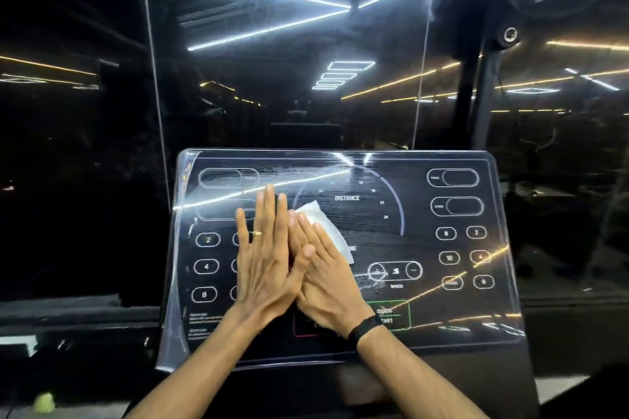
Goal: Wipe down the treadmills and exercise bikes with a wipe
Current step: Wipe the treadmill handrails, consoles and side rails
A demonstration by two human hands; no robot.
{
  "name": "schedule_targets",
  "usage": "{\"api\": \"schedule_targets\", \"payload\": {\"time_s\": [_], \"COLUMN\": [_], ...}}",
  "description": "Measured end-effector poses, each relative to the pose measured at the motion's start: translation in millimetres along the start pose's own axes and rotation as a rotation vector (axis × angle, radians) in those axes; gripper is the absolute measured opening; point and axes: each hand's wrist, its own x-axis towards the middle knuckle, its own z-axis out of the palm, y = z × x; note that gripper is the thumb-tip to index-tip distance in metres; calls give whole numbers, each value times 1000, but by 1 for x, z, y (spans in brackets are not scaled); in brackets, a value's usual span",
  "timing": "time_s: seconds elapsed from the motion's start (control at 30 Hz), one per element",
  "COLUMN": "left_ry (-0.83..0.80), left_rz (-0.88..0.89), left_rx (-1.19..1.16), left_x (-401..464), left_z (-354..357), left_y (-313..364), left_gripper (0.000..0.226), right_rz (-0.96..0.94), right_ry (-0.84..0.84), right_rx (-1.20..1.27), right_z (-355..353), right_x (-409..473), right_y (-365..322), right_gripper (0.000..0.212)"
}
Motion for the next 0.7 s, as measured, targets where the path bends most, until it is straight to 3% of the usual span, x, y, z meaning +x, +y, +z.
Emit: {"api": "schedule_targets", "payload": {"time_s": [0.37,0.7], "left_ry": [-131,-131], "left_rz": [109,44], "left_rx": [36,26], "left_x": [17,14], "left_z": [35,32], "left_y": [56,52], "left_gripper": [84,85], "right_rz": [278,617], "right_ry": [68,190], "right_rx": [57,23], "right_z": [-39,-56], "right_x": [-51,-93], "right_y": [98,179], "right_gripper": [82,83]}}
